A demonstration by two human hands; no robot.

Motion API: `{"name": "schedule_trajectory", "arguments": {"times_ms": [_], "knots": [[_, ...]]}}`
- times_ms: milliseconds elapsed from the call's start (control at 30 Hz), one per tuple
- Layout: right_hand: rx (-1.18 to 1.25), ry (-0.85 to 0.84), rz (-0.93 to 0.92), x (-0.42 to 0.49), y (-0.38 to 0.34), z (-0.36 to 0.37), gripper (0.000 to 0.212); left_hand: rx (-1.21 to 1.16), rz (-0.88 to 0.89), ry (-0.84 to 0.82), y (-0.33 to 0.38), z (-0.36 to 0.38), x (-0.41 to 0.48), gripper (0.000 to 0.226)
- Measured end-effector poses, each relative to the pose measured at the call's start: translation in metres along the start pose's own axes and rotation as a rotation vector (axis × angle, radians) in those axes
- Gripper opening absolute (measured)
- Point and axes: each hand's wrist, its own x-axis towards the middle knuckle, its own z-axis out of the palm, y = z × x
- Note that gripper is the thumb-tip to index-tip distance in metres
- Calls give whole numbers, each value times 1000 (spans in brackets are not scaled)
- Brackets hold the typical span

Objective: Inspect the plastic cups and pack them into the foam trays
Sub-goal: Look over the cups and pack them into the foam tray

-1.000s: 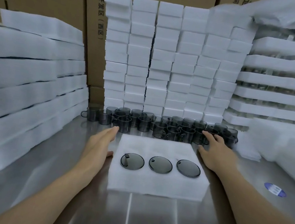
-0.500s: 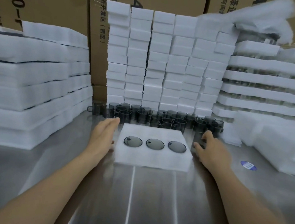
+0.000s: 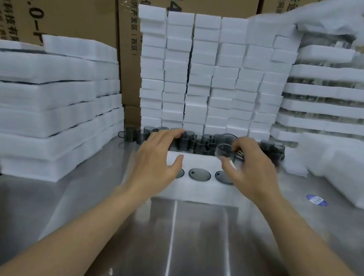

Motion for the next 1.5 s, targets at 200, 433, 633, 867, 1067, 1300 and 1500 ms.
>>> {"name": "schedule_trajectory", "arguments": {"times_ms": [200,433,633,867,1067,1300,1500], "knots": [[-53,-99,-344,-1,-47,5,26,13,80,-122,10,-5,-5,72],[21,-197,-322,-1,-52,7,48,-2,48,-108,14,-6,-4,60],[62,-167,-257,2,-54,4,62,-29,92,-86,13,-6,-5,70],[883,-119,152,3,-69,9,30,-185,111,-54,18,-4,-3,88],[900,-207,358,7,-71,13,26,-152,92,6,16,-4,-3,70],[637,-258,325,4,-63,18,49,-63,141,1,11,-4,-6,60],[667,-261,313,2,-67,11,47,-74,98,52,14,-3,-4,60]]}}
